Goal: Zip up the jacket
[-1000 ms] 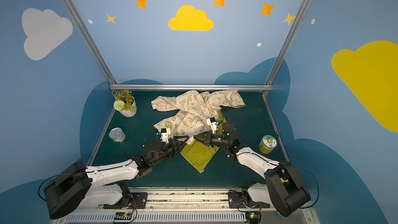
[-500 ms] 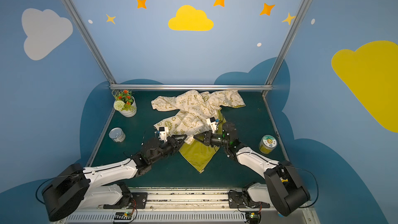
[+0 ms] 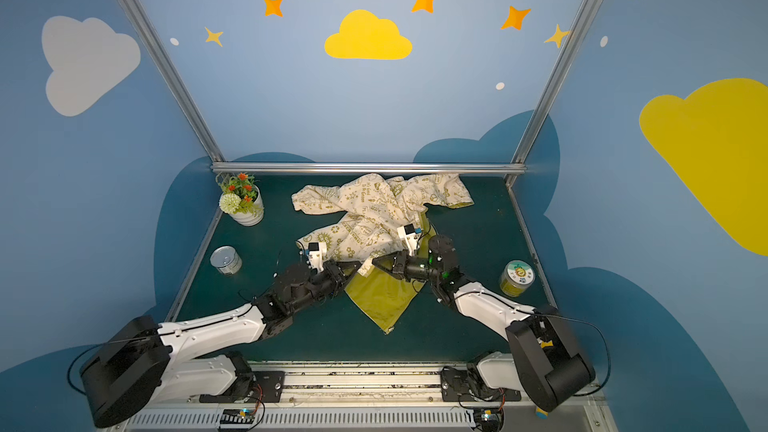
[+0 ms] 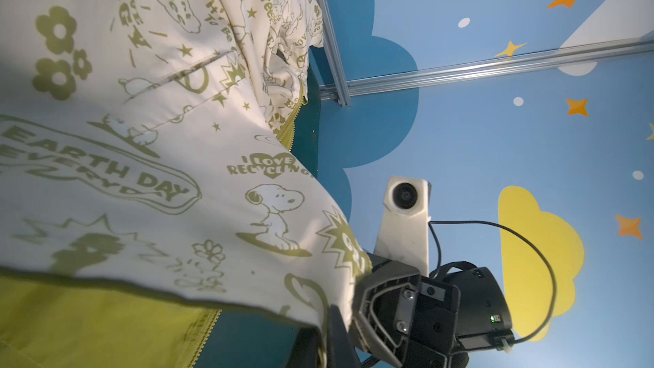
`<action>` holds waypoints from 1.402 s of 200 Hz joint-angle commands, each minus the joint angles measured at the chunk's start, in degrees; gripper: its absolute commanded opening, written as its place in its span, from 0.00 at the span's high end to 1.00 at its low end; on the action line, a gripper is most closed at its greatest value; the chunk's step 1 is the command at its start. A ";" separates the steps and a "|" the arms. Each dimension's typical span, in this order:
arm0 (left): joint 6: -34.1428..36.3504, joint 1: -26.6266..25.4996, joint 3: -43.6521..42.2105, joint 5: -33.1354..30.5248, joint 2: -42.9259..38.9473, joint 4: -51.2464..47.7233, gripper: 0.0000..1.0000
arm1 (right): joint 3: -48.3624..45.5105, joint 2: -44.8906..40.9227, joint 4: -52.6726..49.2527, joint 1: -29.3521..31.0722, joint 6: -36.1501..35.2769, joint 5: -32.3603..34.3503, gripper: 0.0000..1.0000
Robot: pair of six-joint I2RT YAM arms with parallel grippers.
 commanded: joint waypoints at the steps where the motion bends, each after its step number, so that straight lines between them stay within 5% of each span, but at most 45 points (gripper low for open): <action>1: 1.28 0.15 1.07 0.61 -2.19 -1.26 0.88 | 2.15 2.45 1.86 0.11 -0.13 -0.36 1.00; 68: 1.55 0.20 1.56 1.39 -1.37 -1.84 0.89 | 2.16 4.74 10.27 0.22 2.60 -1.62 1.00; 280: 0.57 2.49 0.81 4.30 0.04 -2.79 0.88 | 5.23 3.55 11.22 0.68 5.52 -5.56 1.00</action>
